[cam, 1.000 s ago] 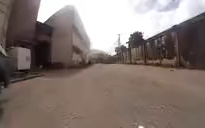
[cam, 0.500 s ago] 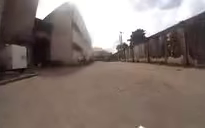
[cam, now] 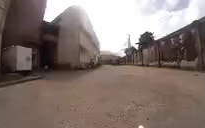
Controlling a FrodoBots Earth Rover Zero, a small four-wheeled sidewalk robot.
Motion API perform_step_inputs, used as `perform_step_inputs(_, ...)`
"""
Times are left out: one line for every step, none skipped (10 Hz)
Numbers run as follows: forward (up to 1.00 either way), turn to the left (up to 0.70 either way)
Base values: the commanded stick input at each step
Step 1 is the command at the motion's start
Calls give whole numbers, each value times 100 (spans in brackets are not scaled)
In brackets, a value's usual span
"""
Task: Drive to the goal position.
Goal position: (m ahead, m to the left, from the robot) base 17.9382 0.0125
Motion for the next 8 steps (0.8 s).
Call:
perform_step_inputs(100, 0)
perform_step_inputs(100, 0)
perform_step_inputs(100, 0)
perform_step_inputs(100, 0)
perform_step_inputs(100, 0)
perform_step_inputs(100, -3)
perform_step_inputs(100, -18)
perform_step_inputs(100, 0)
